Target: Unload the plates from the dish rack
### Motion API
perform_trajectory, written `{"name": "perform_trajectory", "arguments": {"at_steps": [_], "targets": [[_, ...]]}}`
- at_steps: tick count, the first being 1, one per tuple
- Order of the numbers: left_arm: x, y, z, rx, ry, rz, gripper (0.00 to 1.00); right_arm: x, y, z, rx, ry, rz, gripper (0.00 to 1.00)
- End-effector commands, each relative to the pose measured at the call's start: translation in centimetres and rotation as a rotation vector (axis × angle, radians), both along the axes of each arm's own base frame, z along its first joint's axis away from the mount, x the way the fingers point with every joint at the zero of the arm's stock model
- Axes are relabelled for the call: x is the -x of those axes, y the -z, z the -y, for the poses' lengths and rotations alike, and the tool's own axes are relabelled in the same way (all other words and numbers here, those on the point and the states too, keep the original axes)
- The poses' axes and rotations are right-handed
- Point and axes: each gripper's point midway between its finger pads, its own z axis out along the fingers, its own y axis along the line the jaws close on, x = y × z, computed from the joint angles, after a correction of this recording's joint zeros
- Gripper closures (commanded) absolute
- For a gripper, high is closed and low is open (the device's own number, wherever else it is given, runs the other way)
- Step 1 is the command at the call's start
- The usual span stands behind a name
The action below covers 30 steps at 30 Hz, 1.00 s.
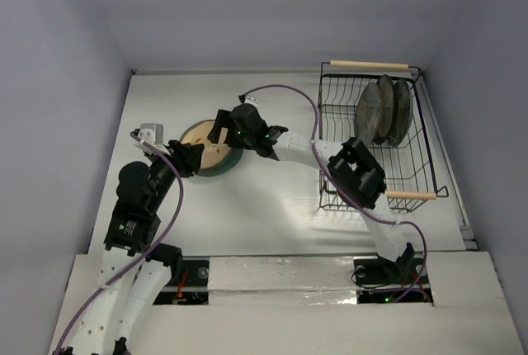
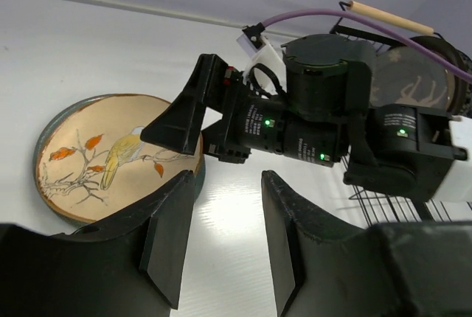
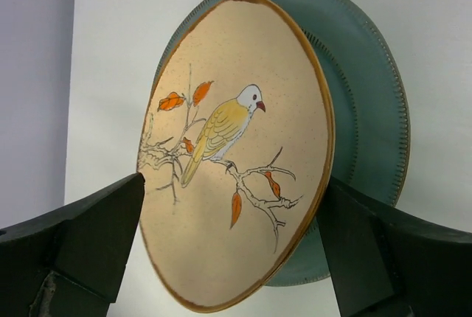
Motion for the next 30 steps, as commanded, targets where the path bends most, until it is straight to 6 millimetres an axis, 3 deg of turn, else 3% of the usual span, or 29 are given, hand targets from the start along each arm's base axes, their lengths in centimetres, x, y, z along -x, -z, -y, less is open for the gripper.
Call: {"name": "perform_trajectory", "arguments": {"at_steps": [1, 6, 8, 12, 15, 16, 18, 21, 22, 26, 30], "targets": [[-0.3, -2.8, -1.1, 0.006, -0.06, 0.071, 0.61, 0.0, -5.7, -0.7, -0.015, 0.008, 0.118, 0.0], [-0.2, -3.0, -1.7, 0.013, -0.092, 0.083, 0.5, 0.8, -6.4, -0.1, -0.008, 0.007, 0.134, 0.0], [0.0, -3.2, -1.7, 0.017, -0.094, 0.093, 0.39, 1.0, -7.2, 0.1, -0.017, 0.004, 0.148, 0.02], [0.1, -3.5, -1.8, 0.022, -0.096, 0.105, 0.27, 1.5, -8.7, 0.3, -0.034, -0.012, 0.168, 0.12], [0.2, -3.7, -1.9, 0.027, -0.099, 0.111, 0.27, 1.5, -9.6, 0.7, -0.03, -0.005, 0.184, 0.24], [0.4, -3.9, -2.0, 0.028, -0.097, 0.12, 0.28, 1.6, -10.3, 1.0, -0.033, -0.001, 0.194, 0.35], [0.6, -4.2, -1.7, 0.032, -0.081, 0.133, 0.29, 1.5, -10.8, 1.4, -0.025, 0.014, 0.202, 0.39], [1.0, -4.5, -1.4, 0.038, -0.058, 0.149, 0.3, 1.6, -10.9, 1.8, -0.014, 0.014, 0.202, 0.32], [1.1, -4.6, -1.3, 0.039, -0.053, 0.153, 0.3, 1.7, -10.9, 1.8, -0.01, 0.011, 0.206, 0.24], [1.3, -4.8, -1.1, 0.042, -0.036, 0.157, 0.3, 1.8, -10.3, 2.9, 0.041, 0.024, 0.206, 0.09], [2.0, -5.1, -0.7, 0.049, -0.007, 0.174, 0.29, 1.7, -12.5, 5.7, 0.1, 0.086, 0.276, 0.09]]}}
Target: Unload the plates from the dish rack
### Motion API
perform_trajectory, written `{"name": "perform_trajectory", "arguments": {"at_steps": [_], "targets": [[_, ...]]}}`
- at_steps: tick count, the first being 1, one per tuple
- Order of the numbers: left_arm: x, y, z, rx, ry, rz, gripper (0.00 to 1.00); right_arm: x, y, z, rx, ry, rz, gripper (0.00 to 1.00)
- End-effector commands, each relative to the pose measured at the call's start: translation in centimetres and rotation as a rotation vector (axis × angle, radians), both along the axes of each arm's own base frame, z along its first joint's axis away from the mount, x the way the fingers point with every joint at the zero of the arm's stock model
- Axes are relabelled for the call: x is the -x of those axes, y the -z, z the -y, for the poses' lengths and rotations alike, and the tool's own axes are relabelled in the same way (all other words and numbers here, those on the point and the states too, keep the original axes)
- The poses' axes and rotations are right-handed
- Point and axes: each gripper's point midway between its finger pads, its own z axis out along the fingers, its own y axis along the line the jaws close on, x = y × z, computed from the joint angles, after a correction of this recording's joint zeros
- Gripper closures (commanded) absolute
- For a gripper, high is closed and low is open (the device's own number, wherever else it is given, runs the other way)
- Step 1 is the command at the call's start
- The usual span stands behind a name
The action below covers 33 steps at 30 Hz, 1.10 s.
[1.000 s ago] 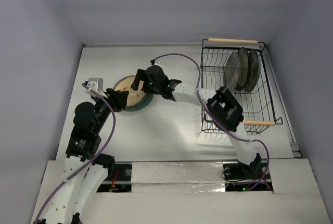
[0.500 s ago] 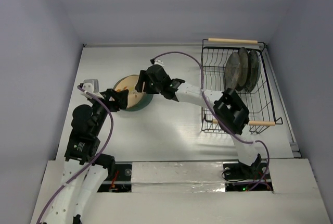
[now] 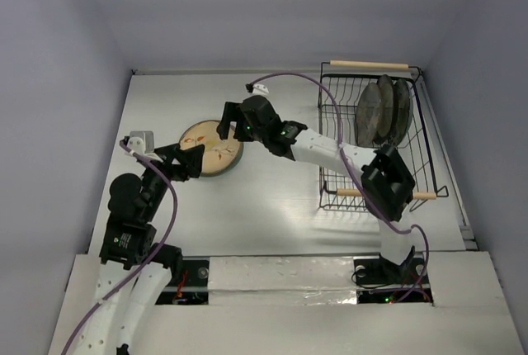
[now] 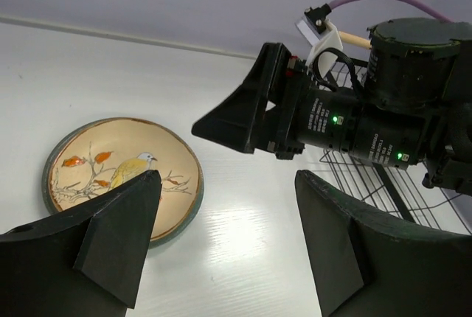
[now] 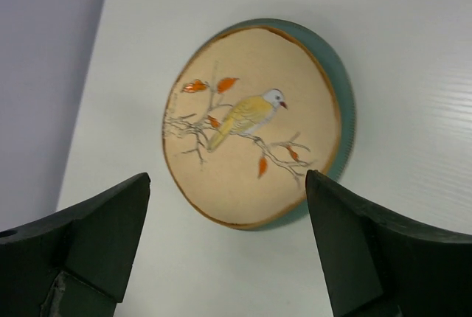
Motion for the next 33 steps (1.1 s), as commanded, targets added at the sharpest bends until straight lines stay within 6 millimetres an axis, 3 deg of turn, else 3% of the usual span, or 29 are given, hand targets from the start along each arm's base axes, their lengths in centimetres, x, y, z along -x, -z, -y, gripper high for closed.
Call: {"name": "perform_trajectory", "arguments": {"at_steps": [1, 4, 5, 6, 7, 8, 9, 10, 11, 13, 14, 16, 17, 18, 19, 20, 22, 25, 28, 33], "targets": [[1.1, -3.4, 0.2, 0.03, 0.031, 0.108, 0.29, 0.2, -4.5, 2.9, 0.046, 0.059, 0.123, 0.09], [1.5, -3.7, 0.3, 0.031, 0.036, 0.121, 0.31, 0.6, -6.4, 5.2, 0.093, 0.101, 0.157, 0.17], [1.6, -3.8, 0.5, 0.03, 0.044, 0.125, 0.31, 0.9, -6.7, 6.2, 0.12, 0.117, 0.163, 0.25], [1.7, -3.9, 0.5, 0.029, 0.042, 0.128, 0.32, 0.2, -8.6, 8.9, 0.132, 0.196, 0.195, 0.34], [1.9, -4.0, 0.7, 0.031, 0.053, 0.132, 0.36, 0.1, -9.1, 10.6, 0.154, 0.232, 0.202, 0.44], [2.1, -3.9, 1.0, 0.031, 0.067, 0.131, 0.38, 0.1, -9.4, 12.5, 0.183, 0.261, 0.203, 0.74], [2.2, -3.9, 1.0, 0.03, 0.071, 0.133, 0.41, -0.7, -10.1, 15.2, 0.199, 0.309, 0.211, 0.88], [2.3, -3.9, 1.1, 0.028, 0.076, 0.132, 0.53, -0.4, -12.2, 17.9, 0.193, 0.34, 0.239, 0.98], [2.5, -3.9, 1.4, 0.025, 0.095, 0.133, 0.63, -0.1, -11.1, 20.3, 0.246, 0.36, 0.207, 1.0], [2.7, -4.0, 1.6, 0.023, 0.108, 0.134, 0.9, -0.5, -11.5, 25.9, 0.313, 0.453, 0.207, 1.0], [2.9, -4.1, 1.8, 0.025, 0.114, 0.137, 0.96, 0.7, -11.5, 28.7, 0.351, 0.49, 0.193, 1.0], [3.0, -4.0, 1.8, 0.026, 0.115, 0.131, 1.0, 1.6, -11.4, 33.2, 0.427, 0.588, 0.182, 1.0], [3.1, -3.9, 1.9, 0.028, 0.119, 0.128, 1.0, 2.5, -11.2, 36.4, 0.465, 0.65, 0.161, 1.0], [3.1, -3.9, 1.9, 0.026, 0.116, 0.125, 1.0, 2.9, -11.0, 38.1, 0.488, 0.683, 0.151, 0.95], [3.1, -3.8, 2.1, 0.025, 0.126, 0.121, 1.0, 3.2, -10.8, 39.2, 0.511, 0.691, 0.143, 0.88], [3.2, -3.9, 2.3, 0.026, 0.137, 0.122, 1.0, 3.2, -10.4, 40.8, 0.529, 0.712, 0.122, 0.69], [3.4, -3.9, 2.7, 0.024, 0.157, 0.125, 0.97, 3.4, -9.5, 40.8, 0.559, 0.675, 0.09, 0.55], [3.6, -3.9, 2.8, 0.021, 0.169, 0.128, 0.78, 2.6, -8.4, 41.4, 0.604, 0.67, 0.057, 0.43], [3.7, -3.9, 2.8, 0.02, 0.169, 0.131, 0.68, 1.2, -7.0, 42.4, 0.653, 0.677, 0.007, 0.41], [3.6, -3.9, 2.8, 0.017, 0.168, 0.129, 0.64, -0.5, -5.4, 44.0, 0.735, 0.725, -0.049, 0.42]]}}
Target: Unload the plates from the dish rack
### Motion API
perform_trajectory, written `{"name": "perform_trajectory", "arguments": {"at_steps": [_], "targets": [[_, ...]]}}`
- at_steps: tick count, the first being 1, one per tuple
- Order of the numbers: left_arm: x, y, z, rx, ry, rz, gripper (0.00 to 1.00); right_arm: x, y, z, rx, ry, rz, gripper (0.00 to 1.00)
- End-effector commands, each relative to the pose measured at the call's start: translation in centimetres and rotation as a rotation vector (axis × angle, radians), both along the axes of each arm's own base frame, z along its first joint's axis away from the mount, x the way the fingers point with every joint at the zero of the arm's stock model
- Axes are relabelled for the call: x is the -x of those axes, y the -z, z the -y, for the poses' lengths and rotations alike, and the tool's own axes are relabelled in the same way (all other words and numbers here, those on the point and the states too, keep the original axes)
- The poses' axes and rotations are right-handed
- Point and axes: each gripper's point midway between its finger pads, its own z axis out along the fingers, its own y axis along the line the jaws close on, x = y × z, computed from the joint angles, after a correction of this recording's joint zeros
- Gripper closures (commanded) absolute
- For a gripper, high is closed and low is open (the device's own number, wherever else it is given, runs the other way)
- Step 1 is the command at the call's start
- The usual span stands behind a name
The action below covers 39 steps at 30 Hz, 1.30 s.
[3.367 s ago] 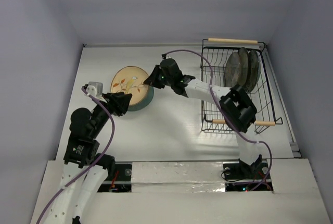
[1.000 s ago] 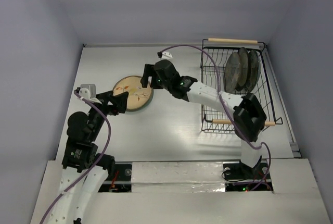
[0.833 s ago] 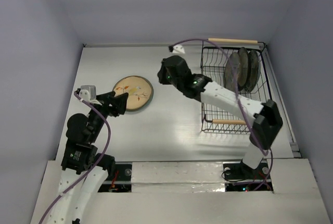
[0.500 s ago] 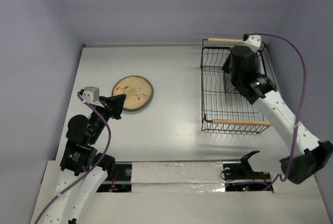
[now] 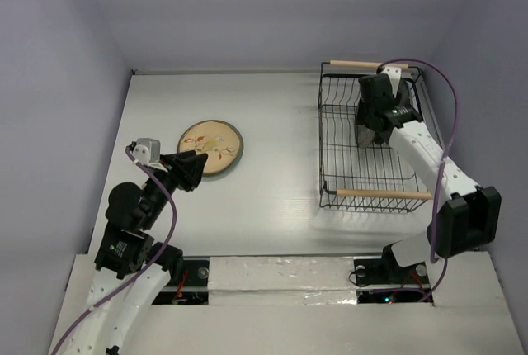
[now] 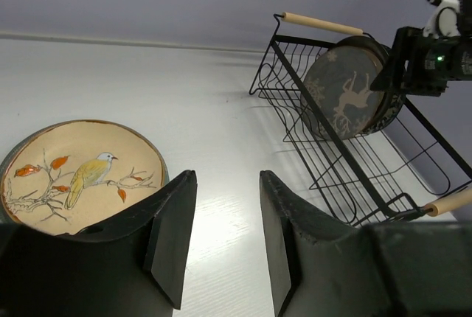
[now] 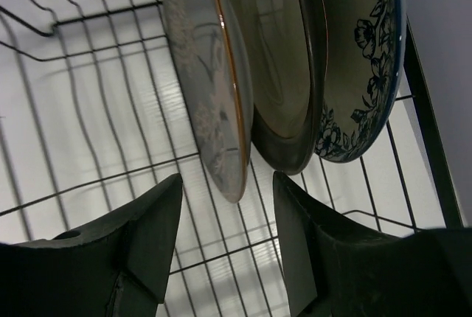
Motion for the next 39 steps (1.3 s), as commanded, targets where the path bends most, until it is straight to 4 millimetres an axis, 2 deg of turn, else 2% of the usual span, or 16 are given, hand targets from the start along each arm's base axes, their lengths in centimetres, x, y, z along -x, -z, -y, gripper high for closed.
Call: {"name": "perform_trajectory", "arguments": {"at_steps": [1, 10, 19, 22, 23, 30, 36, 39], "targets": [[0.7, -2.9, 0.0, 0.02, 0.014, 0.079, 0.63, -0.9, -1.7, 1.5, 0.057, 0.045, 0.015, 0.42], [0.7, -2.8, 0.0, 0.018, 0.016, 0.078, 0.62, -4.1, 0.6, 3.0, 0.144, 0.091, -0.056, 0.5], [0.7, -2.9, 0.0, 0.017, 0.012, 0.082, 0.62, -4.9, 1.7, 3.9, 0.202, 0.122, -0.092, 0.57], [0.7, -2.9, 0.0, 0.015, 0.015, 0.079, 0.62, -5.0, 1.3, 4.1, 0.211, 0.128, -0.083, 0.65], [0.7, -2.8, 0.0, 0.015, 0.015, 0.079, 0.62, -5.0, 0.7, 4.1, 0.21, 0.132, -0.072, 0.72], [0.6, -2.9, -0.1, 0.016, 0.009, 0.08, 0.61, -4.3, -2.6, 4.5, 0.229, 0.114, -0.021, 1.0], [0.6, -2.9, 0.1, 0.015, 0.015, 0.079, 0.61, -3.5, -5.5, 4.4, 0.195, 0.096, 0.049, 1.0], [0.5, -2.8, 0.1, 0.014, 0.017, 0.076, 0.61, -2.6, -8.2, 4.0, 0.166, 0.088, 0.106, 1.0]]}}
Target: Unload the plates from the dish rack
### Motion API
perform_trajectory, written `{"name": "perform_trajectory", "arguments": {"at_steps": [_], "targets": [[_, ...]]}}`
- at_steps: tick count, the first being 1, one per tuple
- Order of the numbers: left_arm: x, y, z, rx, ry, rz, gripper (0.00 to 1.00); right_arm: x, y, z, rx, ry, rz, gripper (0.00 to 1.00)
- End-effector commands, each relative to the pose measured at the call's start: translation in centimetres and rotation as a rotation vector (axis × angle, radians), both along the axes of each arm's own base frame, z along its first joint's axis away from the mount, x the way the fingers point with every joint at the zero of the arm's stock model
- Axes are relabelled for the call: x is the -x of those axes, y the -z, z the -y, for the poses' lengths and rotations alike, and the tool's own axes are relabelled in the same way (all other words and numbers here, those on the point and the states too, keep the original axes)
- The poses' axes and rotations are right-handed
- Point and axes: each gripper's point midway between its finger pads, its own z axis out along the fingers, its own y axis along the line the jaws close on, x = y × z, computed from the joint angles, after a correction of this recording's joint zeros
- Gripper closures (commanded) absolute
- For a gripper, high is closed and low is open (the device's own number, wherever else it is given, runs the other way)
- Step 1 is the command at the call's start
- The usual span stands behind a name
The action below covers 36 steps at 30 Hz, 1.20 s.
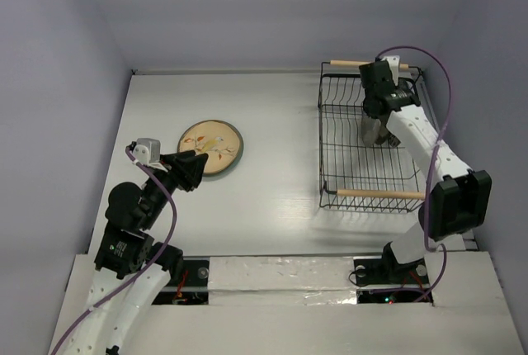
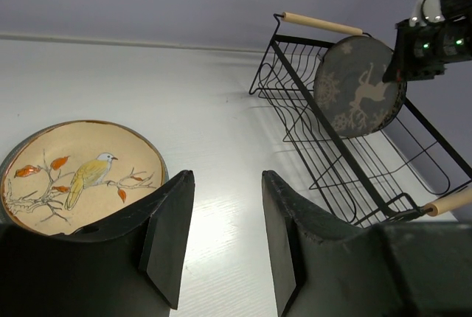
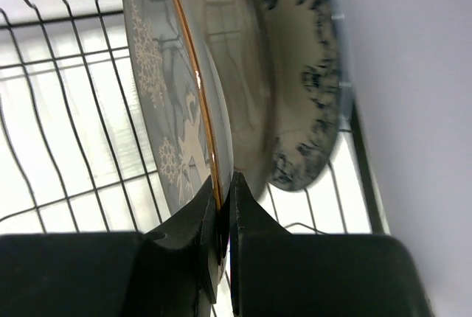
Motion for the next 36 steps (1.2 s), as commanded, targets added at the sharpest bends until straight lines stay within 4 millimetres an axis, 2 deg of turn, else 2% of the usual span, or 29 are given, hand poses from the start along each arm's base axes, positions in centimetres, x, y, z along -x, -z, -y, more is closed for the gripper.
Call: {"name": "perform_trajectory", "arguments": {"at_steps": [1, 2, 8, 9, 11, 12, 13, 14, 20, 21, 22, 23, 25, 26, 27, 29, 30, 31, 33, 34, 36], "targets": [[0.6, -2.9, 0.1, 0.019, 0.016, 0.079, 0.61, 0.2, -9.6, 0.2, -0.041, 0.016, 0.271, 1.0], [0.6, -2.8, 0.1, 0.018, 0.016, 0.077, 0.61, 0.7, -11.0, 0.2, -0.056, 0.014, 0.307, 1.0], [0.5, -2.8, 0.1, 0.017, 0.014, 0.078, 0.61, 2.6, -14.9, -0.6, -0.175, -0.022, 0.434, 1.0], [0.5, -2.8, 0.1, 0.018, 0.015, 0.077, 0.61, 3.4, -16.4, -0.7, -0.209, -0.036, 0.491, 1.0], [0.6, -2.9, 0.0, 0.019, 0.013, 0.079, 0.61, 4.1, -17.6, -1.7, -0.287, -0.083, 0.544, 1.0], [0.5, -2.8, 0.0, 0.019, 0.012, 0.077, 0.61, 4.8, -19.4, -2.1, -0.33, -0.112, 0.61, 1.0], [0.5, -2.9, 0.0, 0.019, 0.01, 0.077, 0.61, 4.9, -19.4, -3.8, -0.395, -0.167, 0.623, 1.0], [0.5, -2.8, 0.0, 0.02, 0.01, 0.076, 0.61, 4.8, -20.4, -4.8, -0.432, -0.201, 0.674, 1.0], [0.4, -2.8, 0.1, 0.02, 0.015, 0.077, 0.57, 4.1, -20.7, -12.6, -0.731, -0.405, 0.777, 1.0], [0.4, -2.8, 0.1, 0.019, 0.013, 0.075, 0.57, 4.2, -21.0, -14.1, -0.788, -0.453, 0.784, 1.0], [0.4, -2.7, 0.1, 0.018, 0.013, 0.072, 0.57, 4.7, -21.0, -16.8, -0.893, -0.531, 0.759, 1.0], [0.4, -2.8, 0.1, 0.021, 0.013, 0.074, 0.56, 3.9, -20.5, -18.6, -0.94, -0.567, 0.747, 1.0], [0.2, -2.8, -0.1, 0.021, 0.001, 0.074, 0.56, 3.4, -19.7, -21.8, -0.999, -0.623, 0.694, 1.0], [0.3, -2.8, -0.1, 0.021, 0.001, 0.076, 0.56, 3.5, -19.2, -24.1, -1.038, -0.652, 0.656, 1.0], [0.2, -2.8, -0.2, 0.021, -0.002, 0.074, 0.56, 2.4, -18.2, -25.9, -1.05, -0.663, 0.625, 1.0], [0.2, -2.7, -0.2, 0.021, -0.005, 0.071, 0.56, 1.7, -17.8, -28.3, -1.093, -0.68, 0.612, 1.0], [0.2, -2.8, -0.3, 0.021, -0.011, 0.074, 0.56, 0.9, -16.8, -30.3, -1.117, -0.697, 0.583, 1.0], [0.3, -2.8, -0.4, 0.023, -0.013, 0.073, 0.56, 0.6, -16.1, -31.5, -1.14, -0.705, 0.558, 1.0], [0.2, -2.8, -0.4, 0.024, -0.017, 0.075, 0.56, 1.2, -15.3, -34.8, -1.219, -0.756, 0.509, 1.0], [0.2, -2.8, -0.4, 0.024, -0.017, 0.075, 0.56, 0.7, -13.7, -36.4, -1.235, -0.763, 0.467, 1.0], [0.2, -2.8, -0.4, 0.024, -0.014, 0.073, 0.56, 0.7, -12.6, -38.6, -1.283, -0.763, 0.434, 1.0]]}}
